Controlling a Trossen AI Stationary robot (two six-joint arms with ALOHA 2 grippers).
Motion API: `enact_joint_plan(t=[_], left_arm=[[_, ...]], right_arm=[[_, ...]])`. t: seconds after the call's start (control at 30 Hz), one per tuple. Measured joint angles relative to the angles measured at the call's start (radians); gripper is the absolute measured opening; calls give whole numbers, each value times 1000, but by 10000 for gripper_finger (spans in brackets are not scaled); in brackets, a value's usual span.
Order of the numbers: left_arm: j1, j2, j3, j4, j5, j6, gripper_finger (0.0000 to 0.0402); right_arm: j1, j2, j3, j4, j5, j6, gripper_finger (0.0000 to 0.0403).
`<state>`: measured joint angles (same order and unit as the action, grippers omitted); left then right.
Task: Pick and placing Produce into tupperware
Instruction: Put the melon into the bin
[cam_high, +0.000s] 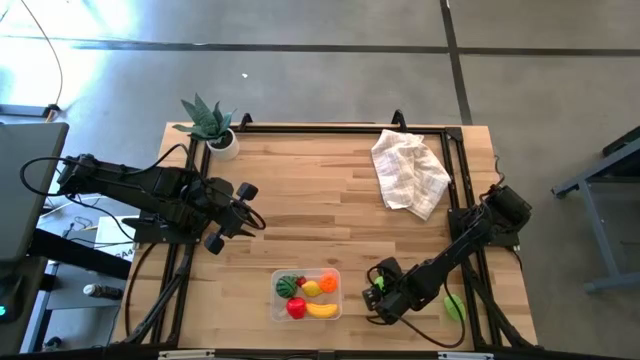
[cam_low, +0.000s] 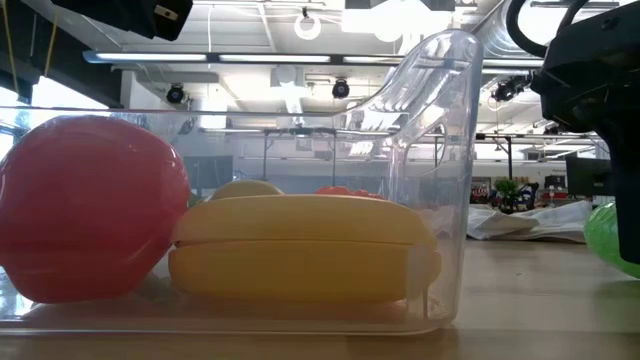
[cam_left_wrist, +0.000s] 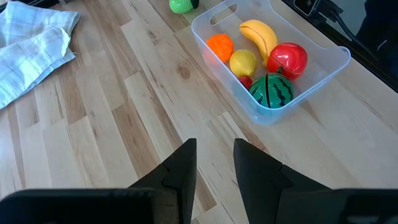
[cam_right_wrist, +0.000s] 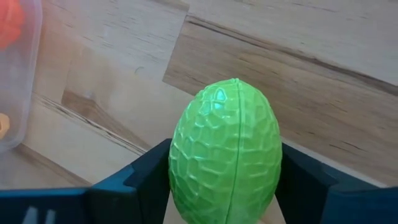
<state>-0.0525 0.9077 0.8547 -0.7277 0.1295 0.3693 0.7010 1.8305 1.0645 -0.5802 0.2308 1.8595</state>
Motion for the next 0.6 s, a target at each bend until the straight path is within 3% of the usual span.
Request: enact_joint_plan(t=[0.47,0.6], left_arm=[[0,0,0,0,0,0,95],[0,0,0,1,0,0,95]], right_arm=[[1,-3,0,-4,14,-10,220],[-3,-9,0,11,62,-35,220]])
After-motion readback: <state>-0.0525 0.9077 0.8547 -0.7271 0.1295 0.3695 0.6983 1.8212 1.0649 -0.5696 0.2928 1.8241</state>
